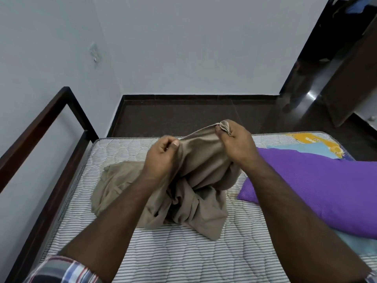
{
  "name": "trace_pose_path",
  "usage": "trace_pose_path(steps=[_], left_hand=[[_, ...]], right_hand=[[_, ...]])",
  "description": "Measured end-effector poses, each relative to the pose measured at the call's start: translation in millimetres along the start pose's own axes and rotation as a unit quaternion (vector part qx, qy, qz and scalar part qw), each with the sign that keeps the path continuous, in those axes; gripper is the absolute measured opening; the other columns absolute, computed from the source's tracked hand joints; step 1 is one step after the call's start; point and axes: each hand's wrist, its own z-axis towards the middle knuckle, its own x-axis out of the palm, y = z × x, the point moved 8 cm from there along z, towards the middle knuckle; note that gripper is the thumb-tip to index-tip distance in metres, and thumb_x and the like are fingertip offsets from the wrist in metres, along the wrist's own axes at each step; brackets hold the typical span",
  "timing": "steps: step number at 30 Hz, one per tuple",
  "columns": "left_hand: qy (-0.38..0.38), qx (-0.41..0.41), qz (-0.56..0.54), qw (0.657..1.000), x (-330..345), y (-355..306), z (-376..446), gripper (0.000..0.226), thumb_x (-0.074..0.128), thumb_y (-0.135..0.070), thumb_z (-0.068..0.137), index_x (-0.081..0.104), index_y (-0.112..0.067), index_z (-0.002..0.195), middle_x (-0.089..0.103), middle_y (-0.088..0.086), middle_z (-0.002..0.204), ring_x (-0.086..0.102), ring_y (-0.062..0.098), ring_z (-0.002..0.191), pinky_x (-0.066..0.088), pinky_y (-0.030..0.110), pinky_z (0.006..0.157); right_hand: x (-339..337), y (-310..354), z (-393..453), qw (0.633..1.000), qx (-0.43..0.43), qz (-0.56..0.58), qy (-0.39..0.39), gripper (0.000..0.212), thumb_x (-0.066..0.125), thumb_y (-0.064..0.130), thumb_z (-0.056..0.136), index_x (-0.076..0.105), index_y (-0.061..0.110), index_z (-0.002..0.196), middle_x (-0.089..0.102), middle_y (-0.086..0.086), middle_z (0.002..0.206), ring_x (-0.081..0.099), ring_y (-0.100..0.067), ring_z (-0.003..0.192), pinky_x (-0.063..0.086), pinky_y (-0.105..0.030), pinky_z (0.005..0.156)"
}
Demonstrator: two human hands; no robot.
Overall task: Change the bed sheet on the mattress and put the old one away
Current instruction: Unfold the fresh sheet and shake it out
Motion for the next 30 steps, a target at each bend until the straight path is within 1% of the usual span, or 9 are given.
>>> trace_pose_path(steps=[2,6,9,11,16,21,25,28,30], left_hand=[[-0.010,0.021,0.015,1.000,-9,-15,8,0.015,0.057,-0.032,0.094,0.064,-0.026,0.082,0.064,-0.010,0.079,0.058,0.003,0.077,0.047,0.032,0.076],[0.119,0.091,0.006,0.989,27,-64,8,0.015,0.061,-0.013,0.097,0.069,-0.003,0.090,0.069,0.006,0.086,0.062,0.008,0.081,0.049,0.027,0.078],[0.113,0.055,-0.082,0.989,31,-71,8,0.011,0.058,-0.001,0.098,0.066,0.006,0.095,0.066,0.011,0.086,0.060,0.011,0.076,0.050,0.019,0.072],[0.120,0.026,-0.116,0.986,28,-59,4,0.010,0.063,-0.008,0.097,0.064,0.002,0.100,0.066,0.007,0.084,0.061,0.007,0.072,0.049,0.018,0.070],[0.161,-0.020,-0.005,0.987,39,12,-27,0.029,0.072,-0.049,0.083,0.066,-0.024,0.096,0.069,-0.007,0.086,0.065,0.010,0.081,0.052,0.032,0.073],[0.048,-0.046,0.018,0.998,-20,46,-18,0.020,0.080,-0.022,0.085,0.064,-0.012,0.078,0.058,-0.012,0.066,0.052,0.001,0.063,0.041,0.024,0.061],[0.053,0.005,-0.017,0.998,-9,-11,-2,0.008,0.079,-0.019,0.082,0.072,-0.021,0.079,0.064,-0.015,0.067,0.055,-0.002,0.065,0.043,0.022,0.062],[0.148,0.087,-0.032,0.985,21,-66,0,0.020,0.067,-0.006,0.082,0.074,-0.023,0.090,0.071,-0.008,0.081,0.063,0.000,0.078,0.050,0.022,0.072],[0.187,0.097,-0.021,0.977,24,-76,3,0.028,0.065,-0.002,0.078,0.076,-0.020,0.096,0.075,-0.004,0.091,0.067,0.008,0.088,0.053,0.030,0.080]], right_hand=[[3,-3,0,0.999,0.001,0.045,0.019,0.013,0.056,0.023,0.101,0.069,0.021,0.100,0.070,0.007,0.096,0.063,-0.011,0.094,0.050,-0.034,0.090],[45,22,-11,0.968,-0.014,0.206,0.144,0.051,0.067,0.029,0.093,0.053,0.018,0.141,0.066,0.003,0.129,0.061,-0.007,0.118,0.047,-0.030,0.104],[56,31,-13,0.968,-0.046,0.152,0.196,0.015,0.076,0.022,0.088,0.070,0.019,0.101,0.070,0.006,0.091,0.062,-0.004,0.084,0.049,-0.034,0.080],[42,23,-7,0.986,-0.039,0.070,0.149,0.018,0.079,0.031,0.086,0.067,0.021,0.076,0.067,0.006,0.070,0.057,-0.003,0.066,0.046,-0.033,0.068],[14,23,0,0.991,-0.007,0.135,0.008,0.029,0.070,0.039,0.089,0.061,0.020,0.070,0.061,0.008,0.064,0.055,-0.009,0.064,0.047,-0.033,0.067],[-44,-9,11,0.983,0.042,0.102,-0.144,0.028,0.066,0.031,0.094,0.062,0.006,0.082,0.064,-0.007,0.075,0.055,-0.013,0.072,0.048,-0.037,0.073],[3,9,-2,0.981,0.032,0.192,0.004,0.012,0.060,0.016,0.100,0.070,0.010,0.103,0.070,0.002,0.094,0.062,-0.002,0.083,0.048,-0.022,0.076],[54,43,-22,0.951,-0.029,0.255,0.172,0.035,0.068,0.016,0.093,0.059,0.014,0.126,0.068,0.005,0.107,0.063,0.003,0.096,0.048,-0.015,0.086],[54,42,-17,0.960,-0.050,0.220,0.166,0.047,0.082,0.026,0.080,0.064,0.015,0.121,0.070,0.006,0.105,0.065,-0.001,0.099,0.051,-0.021,0.090]])
